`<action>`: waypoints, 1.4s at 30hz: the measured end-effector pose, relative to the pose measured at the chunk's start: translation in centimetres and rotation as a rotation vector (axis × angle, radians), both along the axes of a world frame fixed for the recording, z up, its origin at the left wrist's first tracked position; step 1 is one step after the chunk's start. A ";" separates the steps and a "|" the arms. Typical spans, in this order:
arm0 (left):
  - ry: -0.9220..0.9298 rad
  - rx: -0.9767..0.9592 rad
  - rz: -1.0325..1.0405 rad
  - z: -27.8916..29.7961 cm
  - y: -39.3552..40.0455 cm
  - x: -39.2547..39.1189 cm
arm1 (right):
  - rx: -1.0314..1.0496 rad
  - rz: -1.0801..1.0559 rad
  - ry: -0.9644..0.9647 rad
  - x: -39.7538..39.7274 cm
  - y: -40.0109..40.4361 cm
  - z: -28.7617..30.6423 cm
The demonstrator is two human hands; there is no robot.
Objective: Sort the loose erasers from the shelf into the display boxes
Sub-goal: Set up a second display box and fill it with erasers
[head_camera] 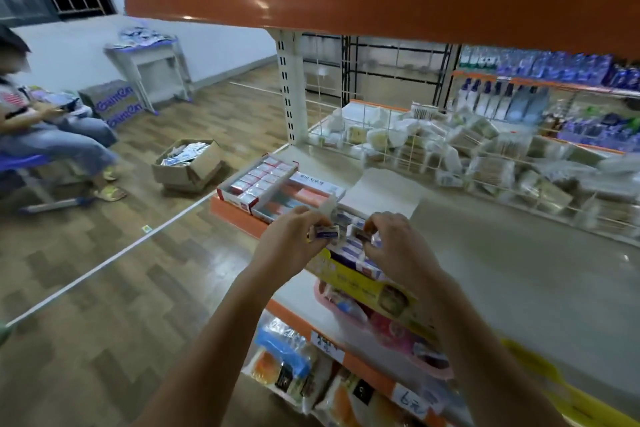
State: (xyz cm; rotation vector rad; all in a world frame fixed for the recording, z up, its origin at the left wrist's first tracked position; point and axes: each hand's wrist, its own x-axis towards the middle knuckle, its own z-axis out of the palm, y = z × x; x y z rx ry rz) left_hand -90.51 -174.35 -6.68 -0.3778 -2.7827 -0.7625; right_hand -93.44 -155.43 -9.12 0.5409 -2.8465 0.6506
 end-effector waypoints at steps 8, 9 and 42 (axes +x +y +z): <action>0.036 0.002 -0.022 -0.9 -0.5 -5.3 | 0.077 -0.016 -0.041 -3.8 -0.6 -1.5; 0.042 -0.003 -0.037 -1.0 -0.4 -5.7 | 0.088 -0.021 -0.046 -3.9 -0.6 -1.7; 0.120 -0.506 -0.473 -3.3 0.1 -12.6 | 0.116 -0.412 -0.066 -2.6 -3.2 -2.1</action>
